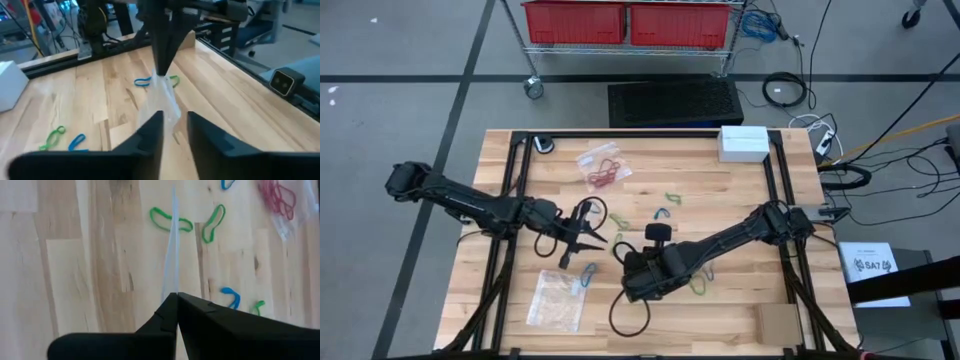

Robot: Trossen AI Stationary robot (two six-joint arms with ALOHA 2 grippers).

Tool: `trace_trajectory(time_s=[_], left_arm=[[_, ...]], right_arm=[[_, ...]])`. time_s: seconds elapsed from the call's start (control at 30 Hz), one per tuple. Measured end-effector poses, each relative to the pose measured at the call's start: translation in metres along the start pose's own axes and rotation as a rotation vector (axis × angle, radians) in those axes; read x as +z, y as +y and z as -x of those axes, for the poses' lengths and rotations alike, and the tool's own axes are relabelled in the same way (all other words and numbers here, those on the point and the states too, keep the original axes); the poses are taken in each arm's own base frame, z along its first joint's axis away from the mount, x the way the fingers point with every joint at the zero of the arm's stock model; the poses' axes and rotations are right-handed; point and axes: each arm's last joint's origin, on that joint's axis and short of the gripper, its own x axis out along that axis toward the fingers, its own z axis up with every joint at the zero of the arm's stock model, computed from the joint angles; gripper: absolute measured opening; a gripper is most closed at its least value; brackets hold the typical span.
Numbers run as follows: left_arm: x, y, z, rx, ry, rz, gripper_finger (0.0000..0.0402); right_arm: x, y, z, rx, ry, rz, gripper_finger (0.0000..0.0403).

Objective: Sort rubber bands
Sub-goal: Open the middle zip bag

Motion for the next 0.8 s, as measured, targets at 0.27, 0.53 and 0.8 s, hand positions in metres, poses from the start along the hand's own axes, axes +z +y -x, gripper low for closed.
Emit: trace_trajectory(time_s=[0.27, 0.53, 0.8], left_arm=[[-0.005, 0.000, -0.006, 0.039, 0.035, 0.079, 0.0199], [-0.014, -0.003, -0.028, 0.080, 0.036, 0.070, 0.0228], [-0.020, -0.004, -0.037, 0.064, 0.045, 0.070, 0.0228]], right_arm=[[0.000, -0.001, 0.003, -0.009, -0.005, 0.033, 0.0000], [0.007, -0.012, 0.000, -0.014, -0.023, 0.049, 0.0000], [0.013, -0.024, -0.004, -0.013, -0.037, 0.054, 0.0000]])
